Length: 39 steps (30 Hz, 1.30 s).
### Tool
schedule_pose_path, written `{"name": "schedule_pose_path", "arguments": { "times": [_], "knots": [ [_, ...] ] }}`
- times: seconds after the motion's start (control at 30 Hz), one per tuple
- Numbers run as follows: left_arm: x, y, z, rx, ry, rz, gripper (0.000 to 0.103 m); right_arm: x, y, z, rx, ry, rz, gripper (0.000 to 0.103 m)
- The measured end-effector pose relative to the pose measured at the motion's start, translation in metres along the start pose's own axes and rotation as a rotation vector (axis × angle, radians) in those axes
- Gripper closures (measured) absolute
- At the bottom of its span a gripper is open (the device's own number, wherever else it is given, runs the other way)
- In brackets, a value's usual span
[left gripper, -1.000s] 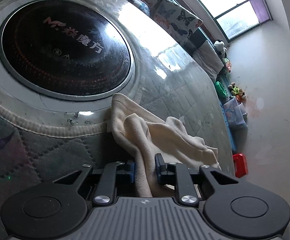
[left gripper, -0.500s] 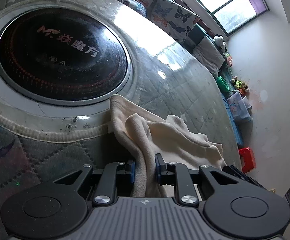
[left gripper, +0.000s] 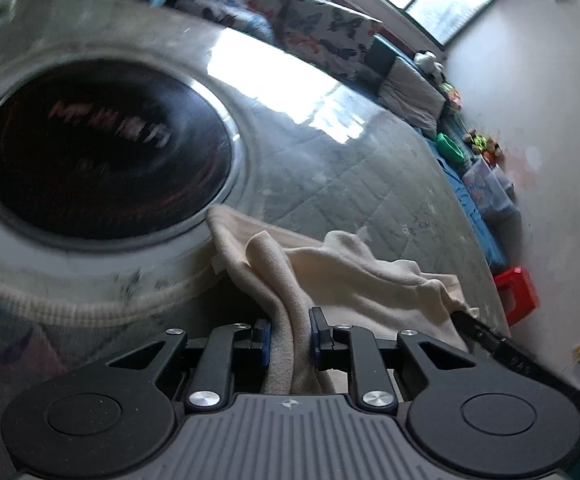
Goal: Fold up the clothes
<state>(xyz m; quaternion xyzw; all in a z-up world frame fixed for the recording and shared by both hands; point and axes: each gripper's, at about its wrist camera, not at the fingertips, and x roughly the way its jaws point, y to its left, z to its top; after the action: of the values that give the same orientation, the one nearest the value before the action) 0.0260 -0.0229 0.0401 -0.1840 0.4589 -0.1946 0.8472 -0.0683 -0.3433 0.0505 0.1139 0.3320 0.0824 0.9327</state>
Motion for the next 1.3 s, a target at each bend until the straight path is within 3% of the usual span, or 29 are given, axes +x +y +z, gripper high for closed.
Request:
{"name": "schedule_pose_path", "arguments": {
  "times": [0.33,0.83,1.0,1.07,1.3],
  "knots": [
    [0.026,-0.065,0.015,0.197,0.000,-0.045,0.085,-0.050,-0.012,0.022,-0.036,-0.142,-0.092,0.093],
    [0.108,-0.162,0.012,0.303,0.085,-0.135,0.084,-0.073,-0.086,0.046,-0.012,-0.197,-0.355,0.093],
    [0.123,-0.166,0.005,0.314,0.109,-0.092,0.075,-0.054,-0.113,0.036,0.018,-0.119,-0.442,0.090],
    [0.120,-0.164,0.006,0.324,0.100,-0.079,0.063,-0.048,-0.119,0.032,0.034,-0.094,-0.476,0.090],
    [0.108,-0.165,0.005,0.378,0.061,-0.030,0.051,-0.034,-0.096,0.040,-0.010,-0.091,-0.370,0.089]
  ]
}}
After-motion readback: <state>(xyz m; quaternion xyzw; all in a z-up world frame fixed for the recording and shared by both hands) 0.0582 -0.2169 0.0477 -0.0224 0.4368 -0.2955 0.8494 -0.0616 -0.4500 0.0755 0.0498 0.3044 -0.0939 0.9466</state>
